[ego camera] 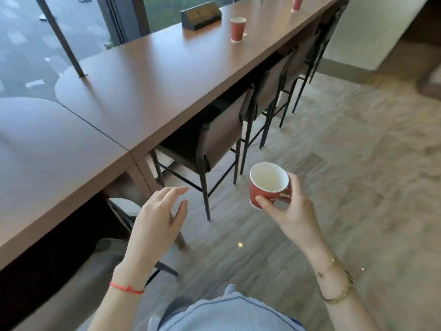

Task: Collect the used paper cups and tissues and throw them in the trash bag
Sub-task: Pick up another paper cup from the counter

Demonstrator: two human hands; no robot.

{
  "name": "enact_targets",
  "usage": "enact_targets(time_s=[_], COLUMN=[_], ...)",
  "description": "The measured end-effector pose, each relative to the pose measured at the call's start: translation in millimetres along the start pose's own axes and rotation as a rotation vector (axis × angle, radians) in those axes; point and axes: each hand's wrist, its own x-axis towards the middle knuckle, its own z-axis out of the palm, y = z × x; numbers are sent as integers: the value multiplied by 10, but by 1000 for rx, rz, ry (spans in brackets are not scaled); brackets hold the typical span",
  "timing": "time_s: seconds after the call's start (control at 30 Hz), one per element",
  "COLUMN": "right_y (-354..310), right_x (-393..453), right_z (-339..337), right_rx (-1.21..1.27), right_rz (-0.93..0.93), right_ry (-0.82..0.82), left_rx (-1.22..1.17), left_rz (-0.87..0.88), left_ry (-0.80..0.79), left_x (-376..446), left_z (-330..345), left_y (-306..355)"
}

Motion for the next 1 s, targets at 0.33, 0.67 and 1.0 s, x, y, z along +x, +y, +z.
enact_targets(time_s=[0.33, 0.67, 1.0], right_y=[627, 1159, 1309], right_x=[689, 2149, 4220], right_z=[-710, -1014, -1111], right_rx=[11, -2, -37], right_rz=[78, 93, -19], right_ry=[140, 162, 94], left_rx=[10, 6, 26], left_rz=[79, 130, 74], left_ry=[-99, -57, 35], left_x=[992, 2518, 4374], left_z=[700, 1403, 1779], left_y=[649, 818, 874])
